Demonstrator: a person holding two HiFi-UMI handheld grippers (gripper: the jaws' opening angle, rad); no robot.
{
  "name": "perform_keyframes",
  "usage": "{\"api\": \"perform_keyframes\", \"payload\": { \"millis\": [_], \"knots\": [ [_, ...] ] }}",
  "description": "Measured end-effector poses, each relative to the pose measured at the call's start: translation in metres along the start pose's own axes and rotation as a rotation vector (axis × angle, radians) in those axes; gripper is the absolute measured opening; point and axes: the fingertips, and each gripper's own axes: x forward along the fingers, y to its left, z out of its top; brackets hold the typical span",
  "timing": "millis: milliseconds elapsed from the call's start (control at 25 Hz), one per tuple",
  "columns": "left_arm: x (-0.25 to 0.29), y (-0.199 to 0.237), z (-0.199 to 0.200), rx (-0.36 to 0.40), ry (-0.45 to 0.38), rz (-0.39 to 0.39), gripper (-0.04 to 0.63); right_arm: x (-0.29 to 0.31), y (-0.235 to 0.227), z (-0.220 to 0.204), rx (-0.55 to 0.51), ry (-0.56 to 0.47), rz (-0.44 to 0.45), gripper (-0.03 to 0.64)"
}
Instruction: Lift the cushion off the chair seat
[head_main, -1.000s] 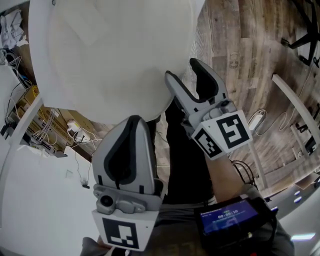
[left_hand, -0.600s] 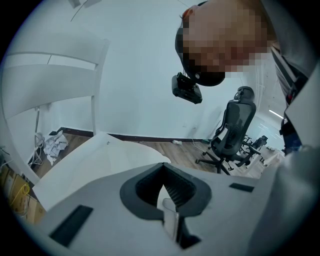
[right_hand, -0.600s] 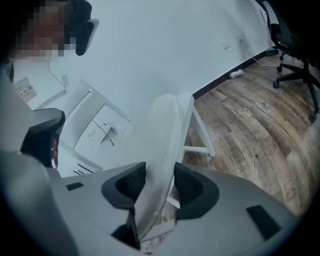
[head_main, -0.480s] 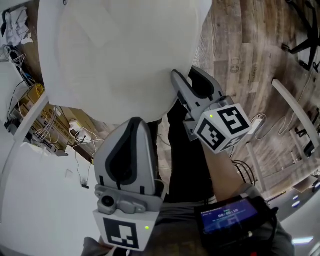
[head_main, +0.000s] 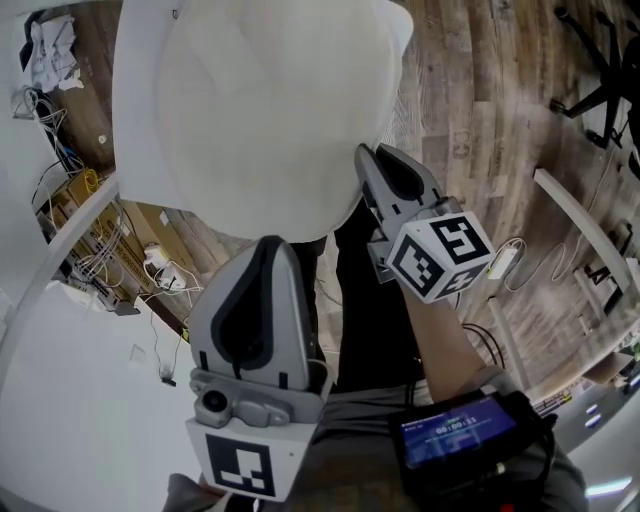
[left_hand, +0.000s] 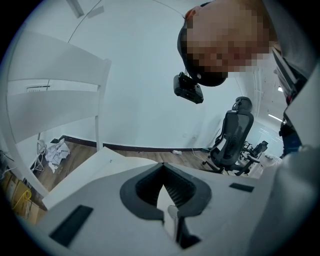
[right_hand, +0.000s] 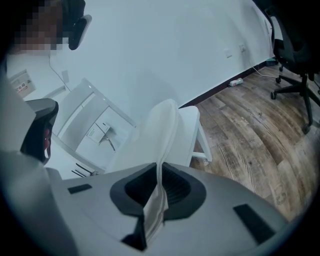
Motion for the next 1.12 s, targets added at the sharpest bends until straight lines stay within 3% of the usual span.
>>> {"api": "perform_keyframes", "payload": {
  "millis": [480,800,1120],
  "knots": [
    [-0.051,-0.038,0.089,0.065,-0.135,0.003,0.006,-0.054,0.086,0.074,-0.214,-0.082,0.088,0.032],
    [-0.093,-0.073,0.162,0.162,-0.279,-0.011,0.006,-0.104,0.149,0.144,-0.350,-0.214,0.134,0.026],
    [-0.154,-0.100,0.226,0.253,-0.397,-0.012,0.006,-0.196,0.213,0.219,-0.425,-0.403,0.134,0.025]
  ]
}}
